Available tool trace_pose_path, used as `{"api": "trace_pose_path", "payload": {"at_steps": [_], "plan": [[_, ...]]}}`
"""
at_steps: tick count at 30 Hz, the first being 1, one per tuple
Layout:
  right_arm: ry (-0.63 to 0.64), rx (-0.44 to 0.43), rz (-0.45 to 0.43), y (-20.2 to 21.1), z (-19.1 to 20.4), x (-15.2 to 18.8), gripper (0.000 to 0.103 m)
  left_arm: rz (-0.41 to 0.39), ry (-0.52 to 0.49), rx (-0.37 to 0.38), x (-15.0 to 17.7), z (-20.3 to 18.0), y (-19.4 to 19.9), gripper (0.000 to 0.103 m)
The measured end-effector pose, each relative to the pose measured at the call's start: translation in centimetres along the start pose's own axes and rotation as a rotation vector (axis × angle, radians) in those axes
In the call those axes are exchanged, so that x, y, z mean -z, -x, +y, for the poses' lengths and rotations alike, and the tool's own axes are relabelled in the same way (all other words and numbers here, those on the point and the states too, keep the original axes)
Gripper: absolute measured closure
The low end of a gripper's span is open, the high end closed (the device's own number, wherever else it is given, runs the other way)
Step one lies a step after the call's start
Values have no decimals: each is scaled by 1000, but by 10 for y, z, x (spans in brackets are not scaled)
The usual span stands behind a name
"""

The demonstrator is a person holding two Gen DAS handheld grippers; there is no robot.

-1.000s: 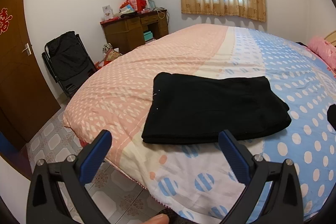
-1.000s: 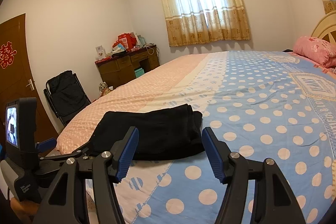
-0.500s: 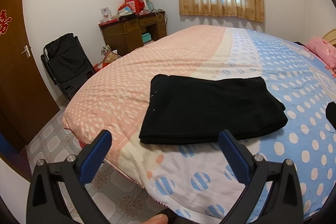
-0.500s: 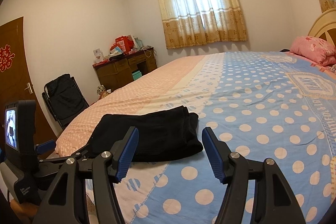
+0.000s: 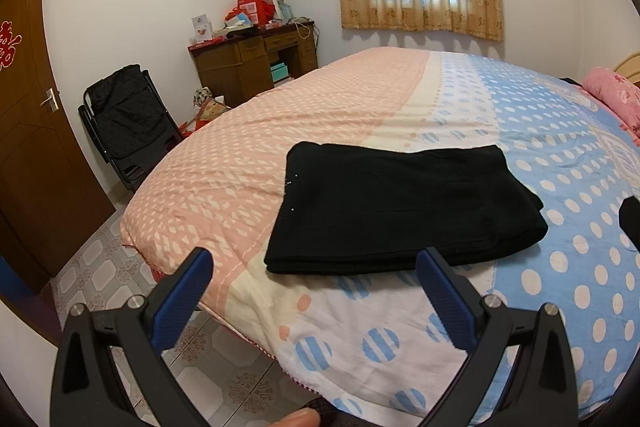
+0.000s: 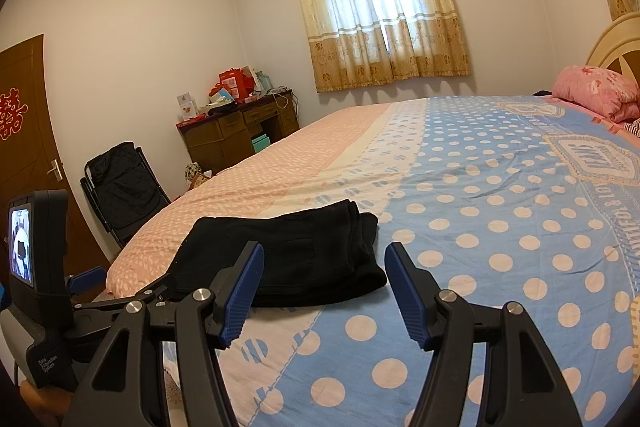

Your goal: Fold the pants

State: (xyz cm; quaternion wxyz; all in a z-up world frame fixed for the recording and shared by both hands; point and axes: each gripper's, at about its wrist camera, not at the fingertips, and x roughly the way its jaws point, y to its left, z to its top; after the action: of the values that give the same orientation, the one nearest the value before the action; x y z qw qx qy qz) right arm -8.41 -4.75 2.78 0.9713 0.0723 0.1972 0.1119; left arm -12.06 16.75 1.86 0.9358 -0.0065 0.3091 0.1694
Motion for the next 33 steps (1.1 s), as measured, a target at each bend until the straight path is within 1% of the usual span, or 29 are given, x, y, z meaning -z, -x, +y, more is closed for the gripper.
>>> {"api": "trace_pose_path", "payload": {"at_steps": [33], "plan": [[-7, -2, 7, -1, 0, 0, 38, 6, -1, 1, 0, 1, 1, 0]]}}
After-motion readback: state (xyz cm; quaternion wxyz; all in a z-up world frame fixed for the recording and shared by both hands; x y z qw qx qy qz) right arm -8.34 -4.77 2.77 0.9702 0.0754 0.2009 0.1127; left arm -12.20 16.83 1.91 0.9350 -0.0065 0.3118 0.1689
